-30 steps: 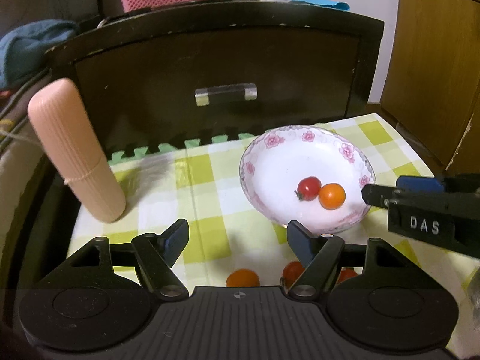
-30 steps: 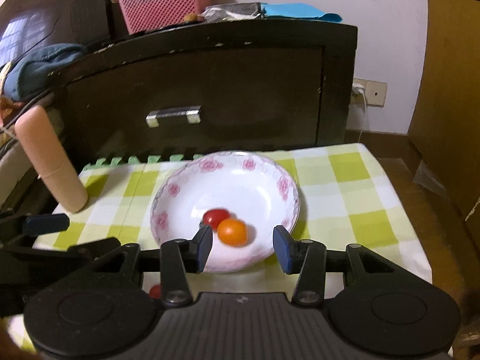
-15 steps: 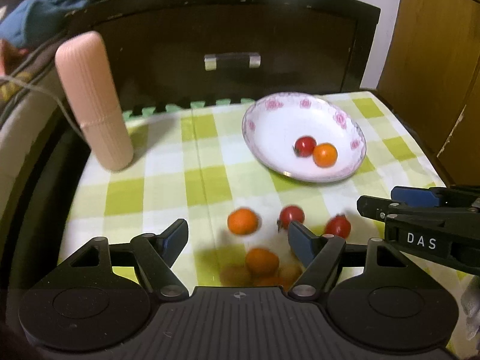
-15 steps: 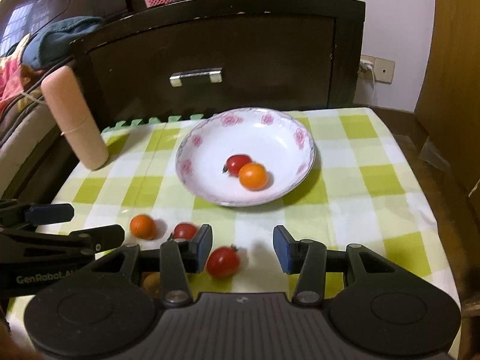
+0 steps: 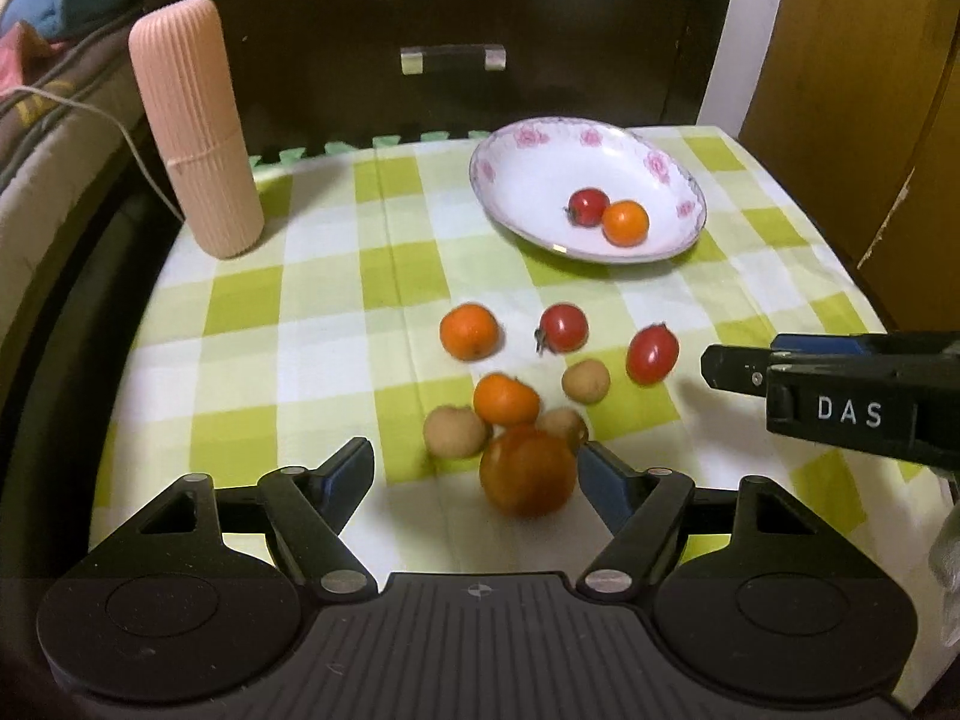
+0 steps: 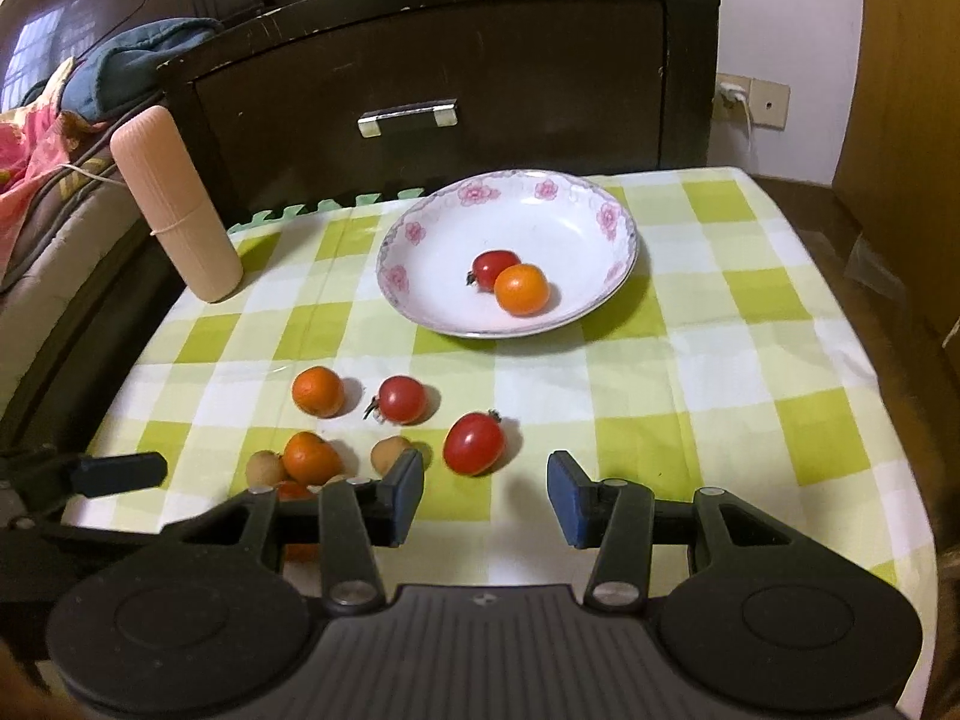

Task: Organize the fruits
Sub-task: 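Withdraw both tools from the bowl back toward the remaining fruit, then grasp the large red tomato with the right tool while the left tool approaches the brown fruits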

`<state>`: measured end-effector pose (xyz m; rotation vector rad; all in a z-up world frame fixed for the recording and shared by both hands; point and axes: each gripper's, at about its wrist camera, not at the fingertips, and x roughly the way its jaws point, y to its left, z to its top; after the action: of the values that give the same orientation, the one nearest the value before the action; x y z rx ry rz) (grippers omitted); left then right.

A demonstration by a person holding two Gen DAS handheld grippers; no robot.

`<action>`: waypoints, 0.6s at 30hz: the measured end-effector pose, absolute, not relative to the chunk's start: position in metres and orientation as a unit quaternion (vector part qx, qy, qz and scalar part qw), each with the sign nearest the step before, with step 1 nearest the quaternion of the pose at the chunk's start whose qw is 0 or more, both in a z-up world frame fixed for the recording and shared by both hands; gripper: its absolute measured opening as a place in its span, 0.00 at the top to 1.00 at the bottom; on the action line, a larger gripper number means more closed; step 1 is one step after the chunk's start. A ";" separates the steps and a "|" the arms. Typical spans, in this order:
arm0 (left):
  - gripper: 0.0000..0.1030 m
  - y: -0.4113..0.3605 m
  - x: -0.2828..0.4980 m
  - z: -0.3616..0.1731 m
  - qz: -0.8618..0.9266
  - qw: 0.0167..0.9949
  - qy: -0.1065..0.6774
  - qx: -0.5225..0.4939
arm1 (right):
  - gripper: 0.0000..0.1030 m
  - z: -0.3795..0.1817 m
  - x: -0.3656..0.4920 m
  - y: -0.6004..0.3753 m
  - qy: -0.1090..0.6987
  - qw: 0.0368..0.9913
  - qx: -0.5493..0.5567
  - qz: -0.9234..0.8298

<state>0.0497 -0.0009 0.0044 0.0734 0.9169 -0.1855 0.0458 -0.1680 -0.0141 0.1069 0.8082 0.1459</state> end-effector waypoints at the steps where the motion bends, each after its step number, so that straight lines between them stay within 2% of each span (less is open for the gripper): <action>1: 0.22 0.001 0.048 0.003 -0.087 0.891 0.444 0.035 | 0.57 -0.015 0.045 -0.167 0.394 0.915 0.052 0.074; 18: 0.20 0.012 0.022 -0.004 -0.090 0.875 0.474 0.047 | 0.57 -0.029 0.045 -0.110 0.432 0.884 0.019 0.175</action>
<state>0.0225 0.0122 -0.0039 0.0973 0.9886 -0.1871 0.0446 -0.1099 -0.0287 0.0389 0.8997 0.3636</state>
